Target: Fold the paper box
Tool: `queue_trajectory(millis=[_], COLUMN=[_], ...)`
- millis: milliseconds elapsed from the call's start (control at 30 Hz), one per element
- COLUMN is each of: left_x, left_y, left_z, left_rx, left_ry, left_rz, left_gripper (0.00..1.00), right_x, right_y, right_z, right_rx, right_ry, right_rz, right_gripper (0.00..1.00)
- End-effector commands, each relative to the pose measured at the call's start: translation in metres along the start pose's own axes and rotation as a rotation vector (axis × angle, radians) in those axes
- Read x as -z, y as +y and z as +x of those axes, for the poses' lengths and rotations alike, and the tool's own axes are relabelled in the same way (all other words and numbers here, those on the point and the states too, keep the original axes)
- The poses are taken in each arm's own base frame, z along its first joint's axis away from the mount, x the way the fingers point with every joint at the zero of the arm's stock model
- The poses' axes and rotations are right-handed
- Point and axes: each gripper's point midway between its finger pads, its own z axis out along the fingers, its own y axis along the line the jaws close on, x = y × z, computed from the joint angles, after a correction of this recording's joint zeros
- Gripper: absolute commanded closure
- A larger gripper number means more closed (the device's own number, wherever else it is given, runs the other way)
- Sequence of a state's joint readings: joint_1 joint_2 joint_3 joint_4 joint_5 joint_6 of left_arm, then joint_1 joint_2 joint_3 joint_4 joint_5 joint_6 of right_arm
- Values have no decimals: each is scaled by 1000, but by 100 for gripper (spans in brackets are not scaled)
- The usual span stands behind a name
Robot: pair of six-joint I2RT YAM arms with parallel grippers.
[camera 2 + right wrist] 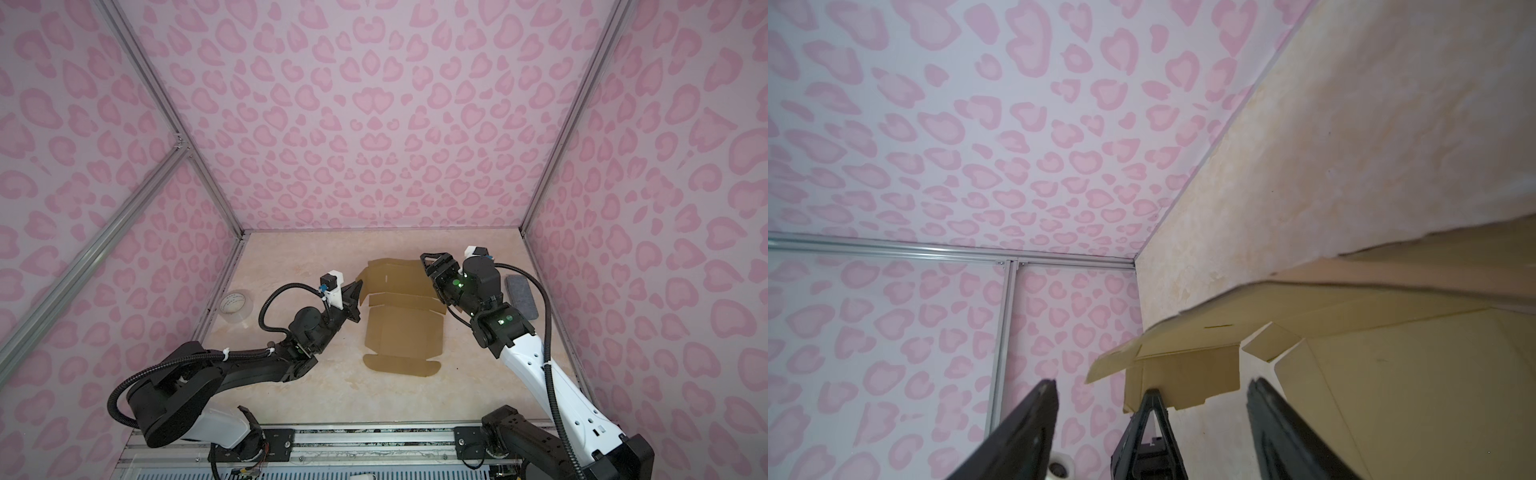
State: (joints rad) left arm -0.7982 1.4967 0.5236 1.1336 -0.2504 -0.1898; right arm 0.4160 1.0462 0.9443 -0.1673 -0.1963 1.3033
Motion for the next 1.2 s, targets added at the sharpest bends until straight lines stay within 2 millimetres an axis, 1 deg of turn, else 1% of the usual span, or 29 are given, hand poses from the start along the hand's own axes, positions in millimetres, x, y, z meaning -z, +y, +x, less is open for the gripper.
queue_trajectory(millis=[0,167,233,433,567,633,700,800,900,1167], left_x=[5,10,12,15,15,15,15,15,15,16], left_y=[-5,-9,-11,-11,-11,-12,-11,-11,-11,-13], left_z=[-21,-10,-6,0,2,4,5,6,8,18], left_rx=[40,38,40,39,34,34,34,36,38,38], left_ry=[-118,-125,-123,-124,-126,-124,-124,-123,-121,-103], left_rz=[-9,-21,-20,-38,-45,-47,-50,-57,-60,-63], left_gripper=[97,97,97,97,97,97,97,97,97,97], right_x=[-8,-17,-21,-29,-35,-37,-39,-39,-40,-44], right_y=[8,5,-1,-9,-19,-21,-23,-28,-34,-40], right_z=[-6,-8,-9,-6,-3,-2,-1,-1,0,3], right_rx=[-57,-62,-60,-64,-72,-74,-71,-66,-68,-66], right_ry=[-30,-38,-45,-36,-27,-20,-15,-21,-25,-18], right_rz=[-46,-41,-19,-4,14,15,19,31,40,38], right_gripper=[26,27,29,37,43,45,47,53,61,71])
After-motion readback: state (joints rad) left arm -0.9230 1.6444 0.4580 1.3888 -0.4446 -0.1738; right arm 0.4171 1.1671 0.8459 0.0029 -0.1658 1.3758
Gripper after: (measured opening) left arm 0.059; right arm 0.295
